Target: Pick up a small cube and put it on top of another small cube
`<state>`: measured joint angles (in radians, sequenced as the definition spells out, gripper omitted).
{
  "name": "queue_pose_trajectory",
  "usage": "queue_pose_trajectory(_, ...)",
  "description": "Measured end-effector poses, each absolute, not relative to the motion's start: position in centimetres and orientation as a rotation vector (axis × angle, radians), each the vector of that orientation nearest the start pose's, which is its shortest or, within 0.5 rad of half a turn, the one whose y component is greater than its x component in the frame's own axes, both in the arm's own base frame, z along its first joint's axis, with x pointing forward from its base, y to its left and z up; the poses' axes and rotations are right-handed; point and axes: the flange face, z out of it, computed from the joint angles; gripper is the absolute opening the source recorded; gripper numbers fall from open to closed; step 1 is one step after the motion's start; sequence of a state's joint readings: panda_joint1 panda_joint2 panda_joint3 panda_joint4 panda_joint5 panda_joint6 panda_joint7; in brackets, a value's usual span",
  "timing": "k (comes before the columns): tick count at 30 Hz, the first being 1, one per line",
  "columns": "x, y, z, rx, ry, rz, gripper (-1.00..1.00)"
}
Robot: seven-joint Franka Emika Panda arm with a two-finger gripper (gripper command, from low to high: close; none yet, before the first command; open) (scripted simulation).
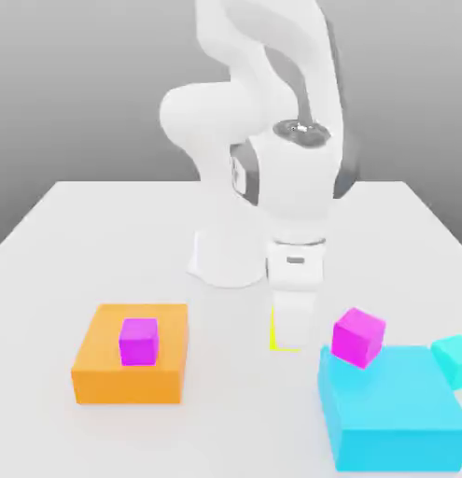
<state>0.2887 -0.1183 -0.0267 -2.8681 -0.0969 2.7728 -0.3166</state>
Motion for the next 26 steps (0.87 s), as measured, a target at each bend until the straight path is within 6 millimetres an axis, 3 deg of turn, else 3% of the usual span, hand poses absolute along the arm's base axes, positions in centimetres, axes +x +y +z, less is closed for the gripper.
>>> queue_pose_trajectory(7,36.7,13.8,29.2,-3.08,-0.867,-0.084,-1.0)
queue_pose_trajectory(12,37.3,16.6,34.4,-3.12,-0.722,-0.128,-1.0)
queue_pose_trajectory(14,37.0,17.4,35.6,-3.123,-0.661,-0.124,-1.0)
queue_pose_trajectory(16,36.3,17.8,34.5,-3.11,-0.604,-0.073,-1.0)
queue_pose_trajectory(22,35.3,17.9,27.1,-3.093,-0.547,0.002,-1.0)
queue_pose_trajectory(23,35.2,17.9,26.2,-3.093,-0.547,0.002,1.0)
queue_pose_trajectory(26,35.2,17.9,26.2,-3.093,-0.547,0.002,1.0)
